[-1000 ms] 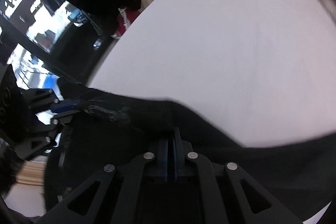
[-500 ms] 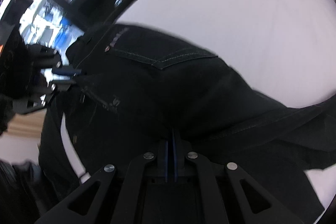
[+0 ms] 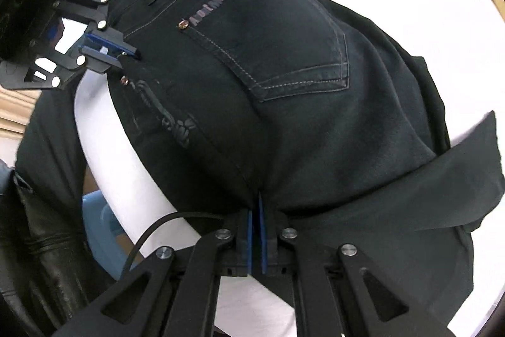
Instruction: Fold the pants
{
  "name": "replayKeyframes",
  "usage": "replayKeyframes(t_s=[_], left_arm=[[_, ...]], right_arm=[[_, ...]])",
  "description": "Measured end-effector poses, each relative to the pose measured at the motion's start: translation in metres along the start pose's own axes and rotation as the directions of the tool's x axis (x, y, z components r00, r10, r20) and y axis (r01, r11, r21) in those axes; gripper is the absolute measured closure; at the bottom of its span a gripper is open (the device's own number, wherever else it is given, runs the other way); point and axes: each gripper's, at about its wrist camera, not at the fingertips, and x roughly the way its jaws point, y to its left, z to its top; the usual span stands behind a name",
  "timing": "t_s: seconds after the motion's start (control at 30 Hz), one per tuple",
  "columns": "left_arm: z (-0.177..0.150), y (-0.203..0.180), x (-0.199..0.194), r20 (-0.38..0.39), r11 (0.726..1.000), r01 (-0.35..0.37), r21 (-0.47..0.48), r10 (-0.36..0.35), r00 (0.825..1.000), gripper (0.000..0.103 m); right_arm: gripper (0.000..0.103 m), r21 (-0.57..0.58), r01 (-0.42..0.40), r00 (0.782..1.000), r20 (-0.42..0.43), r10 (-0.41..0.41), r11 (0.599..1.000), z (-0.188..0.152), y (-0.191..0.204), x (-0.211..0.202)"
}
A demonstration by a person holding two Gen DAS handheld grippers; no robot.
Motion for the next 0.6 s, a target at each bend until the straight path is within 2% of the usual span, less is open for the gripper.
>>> replayKeyframes(t_s=[0.1,0.3,0.37,0.4,0.47,0.6], left_arm=[[0.007,0.003,-0.003,-0.002,1.0,0.009,0.003,-0.009,1.0,0.096],[0.002,0.005,-0.007,-0.008,1.0,0.025,-0.005,-0.025,1.0,0.096],[0.001,0.008,-0.004,-0.007,0.999,0.028,-0.02,-0.028,1.0,0.096],[0.001,0.012,-0.001,-0.008,0.999,0.032,-0.035,-0.032,0.999,0.096],[-0.002,0.017,0.004,-0.006,0.998,0.033,-0.052,-0.033,0.999,0.096],[-0.004,0.025,0.004,0.012,0.992,0.039,-0.119,-0.037,0.999,0.092]], right_arm=[[0.098,-0.028,0.066,0.998,-0.004,-0.066,0.997,0.004,0.017,-0.001],[0.098,-0.008,0.085,0.996,0.014,-0.085,0.996,0.002,0.016,-0.012],[0.097,-0.005,0.101,0.995,0.009,-0.101,0.995,0.007,0.018,-0.01],[0.097,-0.001,0.106,0.994,0.008,-0.106,0.994,-0.011,0.013,-0.009],[0.097,0.009,0.125,0.992,0.004,-0.125,0.992,-0.016,0.017,-0.004],[0.095,0.045,0.162,0.987,0.012,-0.163,0.986,-0.009,0.018,-0.002]])
